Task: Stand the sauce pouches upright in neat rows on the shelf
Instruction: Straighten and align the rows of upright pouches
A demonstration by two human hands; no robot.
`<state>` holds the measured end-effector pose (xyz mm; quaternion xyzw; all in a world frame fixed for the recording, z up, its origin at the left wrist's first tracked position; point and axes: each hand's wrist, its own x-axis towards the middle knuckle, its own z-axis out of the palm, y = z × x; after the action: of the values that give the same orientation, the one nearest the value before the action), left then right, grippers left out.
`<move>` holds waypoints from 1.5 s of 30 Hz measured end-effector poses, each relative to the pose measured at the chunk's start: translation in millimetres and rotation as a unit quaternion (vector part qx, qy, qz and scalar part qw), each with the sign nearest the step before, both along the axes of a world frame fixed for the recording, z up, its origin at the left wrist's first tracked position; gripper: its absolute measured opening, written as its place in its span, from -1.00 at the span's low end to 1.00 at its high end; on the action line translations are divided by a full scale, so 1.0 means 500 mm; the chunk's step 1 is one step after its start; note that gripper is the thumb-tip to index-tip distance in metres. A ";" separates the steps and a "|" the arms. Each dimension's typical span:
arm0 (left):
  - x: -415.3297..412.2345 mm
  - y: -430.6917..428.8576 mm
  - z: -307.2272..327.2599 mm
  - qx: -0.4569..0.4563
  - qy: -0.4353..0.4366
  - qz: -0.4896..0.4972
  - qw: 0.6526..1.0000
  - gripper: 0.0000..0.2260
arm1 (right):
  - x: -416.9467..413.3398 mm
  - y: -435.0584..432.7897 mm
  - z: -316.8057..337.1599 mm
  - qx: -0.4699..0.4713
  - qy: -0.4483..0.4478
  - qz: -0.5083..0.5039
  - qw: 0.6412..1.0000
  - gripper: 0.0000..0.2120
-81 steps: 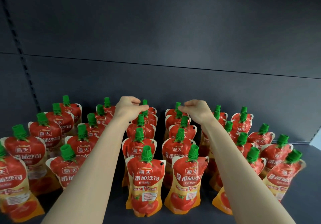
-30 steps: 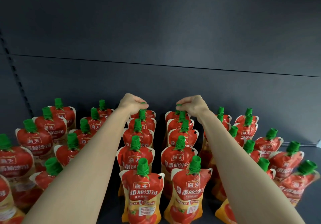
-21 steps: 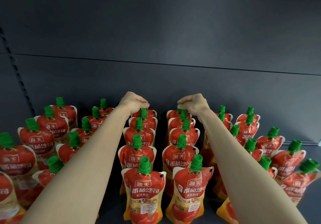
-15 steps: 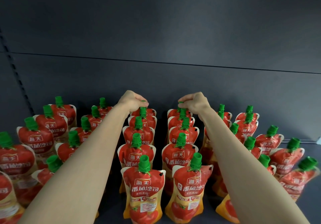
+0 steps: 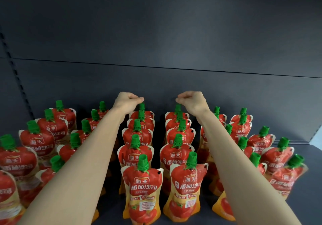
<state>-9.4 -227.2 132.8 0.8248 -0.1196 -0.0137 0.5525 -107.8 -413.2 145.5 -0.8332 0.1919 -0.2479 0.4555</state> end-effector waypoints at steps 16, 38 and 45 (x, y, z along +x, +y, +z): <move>-0.243 0.111 -0.045 -0.096 -0.080 -0.025 0.992 -0.72 | -0.205 0.076 -0.049 0.005 -0.077 0.083 0.994 -0.86; -0.279 0.132 -0.097 -0.168 0.001 -0.109 0.980 -0.92 | -0.226 0.088 -0.077 0.064 -0.042 0.158 0.984 -0.90; -0.277 0.127 -0.099 -0.189 -0.002 -0.097 0.977 -0.80 | -0.235 0.072 -0.089 0.041 -0.075 0.115 0.990 -0.85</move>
<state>-147.7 -163.7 83.3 0.6901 -0.2011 -0.0425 0.6939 -225.2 -377.1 101.3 -0.8092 0.0699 -0.2475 0.5283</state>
